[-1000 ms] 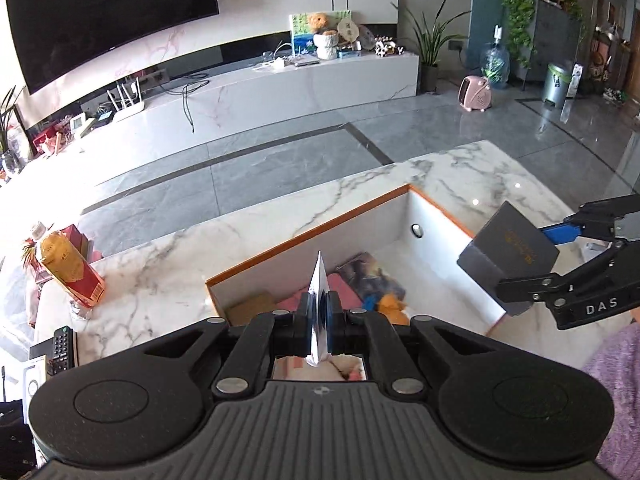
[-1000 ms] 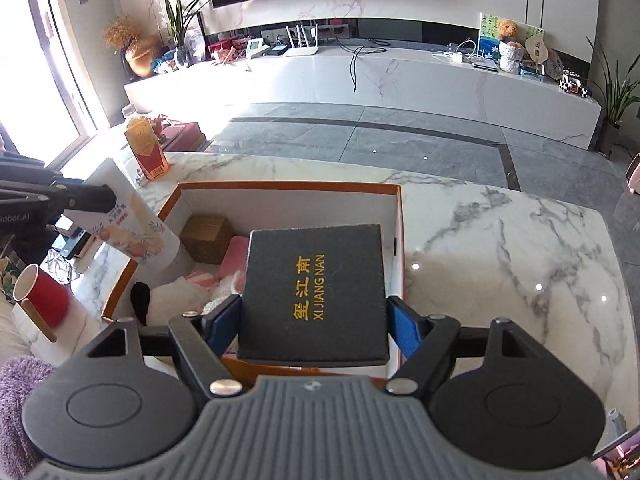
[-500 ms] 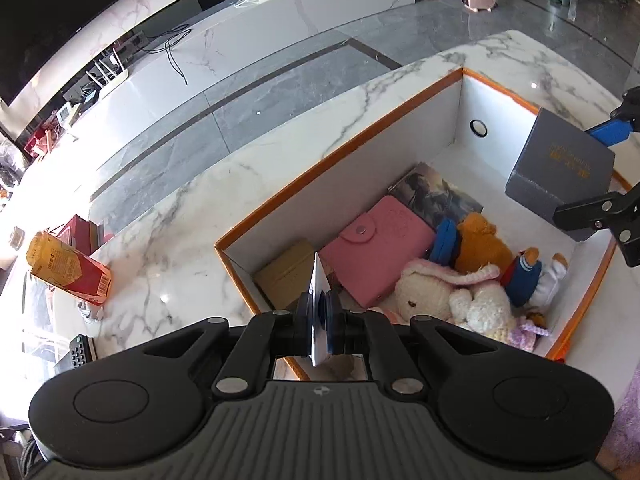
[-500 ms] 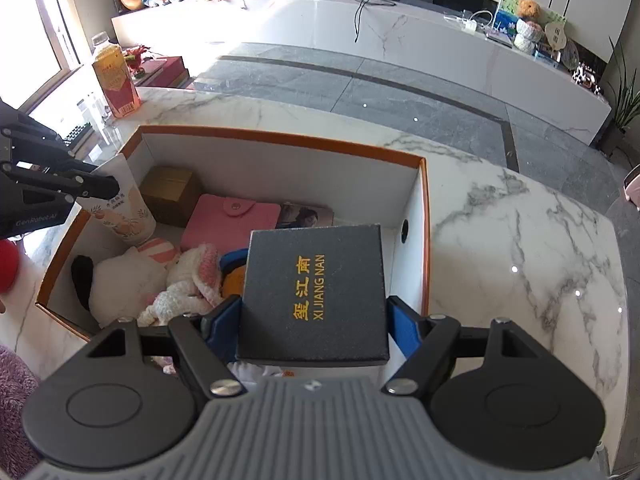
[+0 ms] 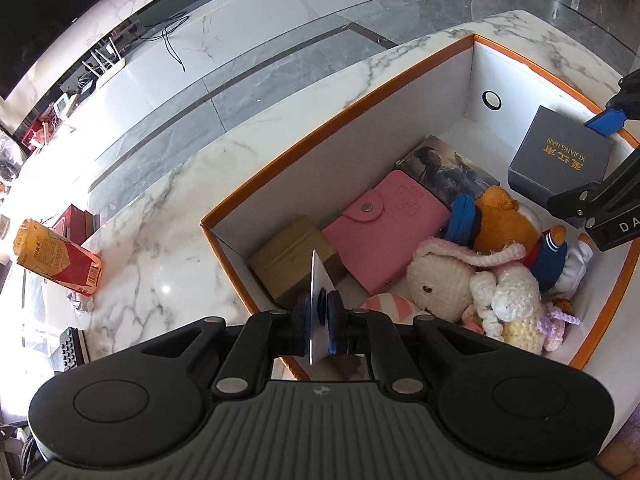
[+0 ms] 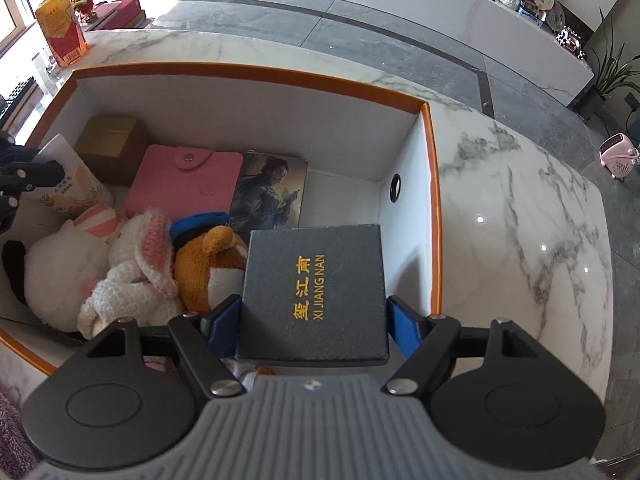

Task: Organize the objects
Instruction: 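Carry the black box with the right gripper while the left carries the tube into the orange box, then lower the black box into the orange box and open the right gripper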

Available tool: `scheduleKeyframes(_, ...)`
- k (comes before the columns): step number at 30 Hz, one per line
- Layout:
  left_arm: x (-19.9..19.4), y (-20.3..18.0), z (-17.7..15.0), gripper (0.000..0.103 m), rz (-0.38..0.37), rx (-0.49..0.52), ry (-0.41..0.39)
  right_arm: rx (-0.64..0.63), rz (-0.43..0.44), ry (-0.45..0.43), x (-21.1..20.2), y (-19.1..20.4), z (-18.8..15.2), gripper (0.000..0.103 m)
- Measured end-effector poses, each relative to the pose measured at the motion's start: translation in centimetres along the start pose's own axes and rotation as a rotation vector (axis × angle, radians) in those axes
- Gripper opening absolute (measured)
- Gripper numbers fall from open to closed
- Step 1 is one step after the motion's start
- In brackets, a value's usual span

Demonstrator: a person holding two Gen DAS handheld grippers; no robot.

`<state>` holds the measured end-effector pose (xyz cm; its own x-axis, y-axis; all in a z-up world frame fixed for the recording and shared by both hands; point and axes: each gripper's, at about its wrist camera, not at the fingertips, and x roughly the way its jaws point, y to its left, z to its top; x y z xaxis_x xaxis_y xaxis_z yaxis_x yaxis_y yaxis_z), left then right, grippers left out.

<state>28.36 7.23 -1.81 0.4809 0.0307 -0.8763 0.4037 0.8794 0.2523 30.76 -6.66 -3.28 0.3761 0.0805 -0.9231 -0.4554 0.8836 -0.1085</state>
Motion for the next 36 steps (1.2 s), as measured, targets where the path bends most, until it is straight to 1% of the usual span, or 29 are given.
scheduleKeyframes(2,-0.1,0.2,-0.1,0.013,-0.003,-0.014,-0.009,0.001,-0.008,0.013,0.5,0.1,0.1,0.078)
scheduleKeyframes(5,-0.2,0.6,-0.1,0.018,-0.028,-0.044,-0.012,0.008,-0.013,0.027,1.2,0.0,0.3,0.078)
scheduleKeyframes(7,-0.3,0.7,-0.1,0.023,-0.037,-0.056,-0.017,-0.008,-0.012,0.011,1.4,0.2,0.4,0.078)
scheduleKeyframes(8,-0.4,0.7,-0.2,0.024,-0.039,-0.06,-0.022,-0.009,-0.011,0.019,1.5,0.2,0.5,0.078)
scheduleKeyframes(13,-1.7,1.1,-0.3,0.029,-0.054,-0.095,-0.077,-0.024,-0.013,0.04,1.6,0.2,0.8,0.079)
scheduleKeyframes(16,-2.6,1.4,-0.3,0.033,-0.068,-0.118,-0.115,-0.027,0.008,0.06,1.3,-0.1,0.9,0.079)
scheduleKeyframes(20,-3.4,1.5,-0.2,0.034,-0.067,-0.133,-0.14,-0.029,0.022,0.065,0.9,-0.5,1.0,0.077)
scheduleKeyframes(21,-3.5,1.6,-0.3,0.034,-0.063,-0.135,-0.145,-0.022,0.031,0.066,0.8,-0.7,1.1,0.074)
scheduleKeyframes(23,-3.7,1.5,-0.3,0.034,-0.058,-0.138,-0.154,-0.011,0.027,0.06,0.6,-0.9,1.3,0.063)
scheduleKeyframes(24,-3.9,1.6,-0.4,0.034,-0.058,-0.144,-0.159,-0.013,0.016,0.062,0.5,-1.0,1.4,0.056)
scheduleKeyframes(26,-4.3,1.6,-0.4,0.034,-0.062,-0.152,-0.17,-0.005,0.025,0.071,0.3,-1.3,1.6,0.055)
scheduleKeyframes(29,-4.9,1.6,-0.7,0.034,-0.074,-0.152,-0.187,-0.005,0.055,0.072,-0.5,-1.6,1.7,0.058)
scheduleKeyframes(31,-5.2,1.5,-0.8,0.034,-0.082,-0.149,-0.194,-0.043,0.067,0.07,-1.0,-1.3,1.5,0.072)
scheduleKeyframes(33,-5.3,1.4,-0.9,0.034,-0.084,-0.145,-0.196,-0.128,0.06,0.078,-1.2,-0.6,1.3,0.08)
scheduleKeyframes(36,-5.4,1.3,-0.9,0.034,-0.084,-0.145,-0.199,-0.251,0.032,0.12,-0.6,0.5,0.9,0.08)
